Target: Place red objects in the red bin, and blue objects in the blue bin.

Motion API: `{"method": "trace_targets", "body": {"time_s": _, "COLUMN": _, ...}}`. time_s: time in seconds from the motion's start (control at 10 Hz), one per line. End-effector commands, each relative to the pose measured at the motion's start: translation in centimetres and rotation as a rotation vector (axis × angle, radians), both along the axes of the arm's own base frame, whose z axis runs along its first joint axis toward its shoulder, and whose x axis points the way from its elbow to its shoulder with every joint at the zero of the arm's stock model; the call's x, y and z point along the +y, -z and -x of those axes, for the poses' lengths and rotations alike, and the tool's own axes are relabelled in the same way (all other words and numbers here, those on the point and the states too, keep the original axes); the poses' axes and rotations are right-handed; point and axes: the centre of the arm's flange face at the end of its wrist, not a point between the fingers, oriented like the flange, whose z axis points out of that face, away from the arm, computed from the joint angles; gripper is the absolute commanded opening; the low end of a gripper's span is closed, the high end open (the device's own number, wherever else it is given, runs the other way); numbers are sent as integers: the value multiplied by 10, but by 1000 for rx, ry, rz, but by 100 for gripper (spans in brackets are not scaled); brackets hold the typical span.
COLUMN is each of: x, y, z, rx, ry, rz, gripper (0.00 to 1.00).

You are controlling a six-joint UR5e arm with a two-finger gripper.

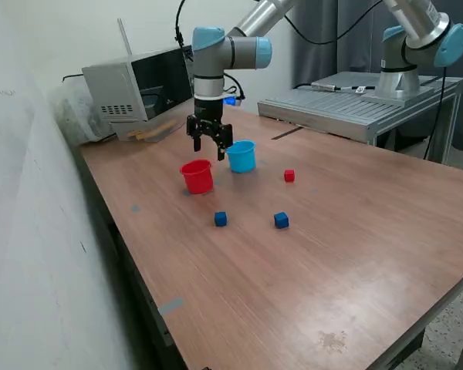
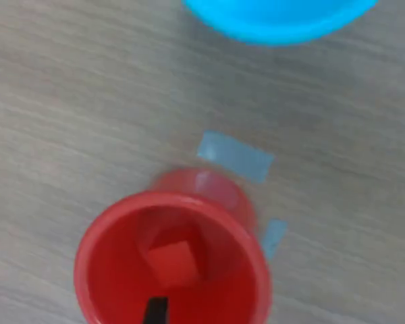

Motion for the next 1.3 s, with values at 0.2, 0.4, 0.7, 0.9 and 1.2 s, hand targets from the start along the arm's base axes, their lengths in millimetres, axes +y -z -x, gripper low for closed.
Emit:
{"method": "trace_targets", "body": {"time_s": 0.2, "x": -27, "y": 52, "z": -92, "rx": -253, "ry": -449, "rz": 17, "gripper": 100}}
{"method": "trace_targets", "body": {"time_s": 0.4, "x": -36, "y": 63, "z": -112, "rx": -289, "ry": -515, "rz": 34, "gripper": 100}}
{"method": "trace_targets", "body": {"time_s": 0.7, "x": -51, "y": 79, "z": -140, "rx": -328, "ry": -550, "rz": 57, "gripper": 100}}
{"method": "trace_targets", "body": {"time_s": 0.9, "x": -67, "y": 65, "z": -143, "rx": -304, "ry": -559, "rz": 44, "gripper": 100}}
{"method": "trace_targets", "body": {"time_s": 1.2, "x": -96, "y": 52, "z": -151, "rx": -272, "ry": -597, "rz": 75, "gripper": 100}}
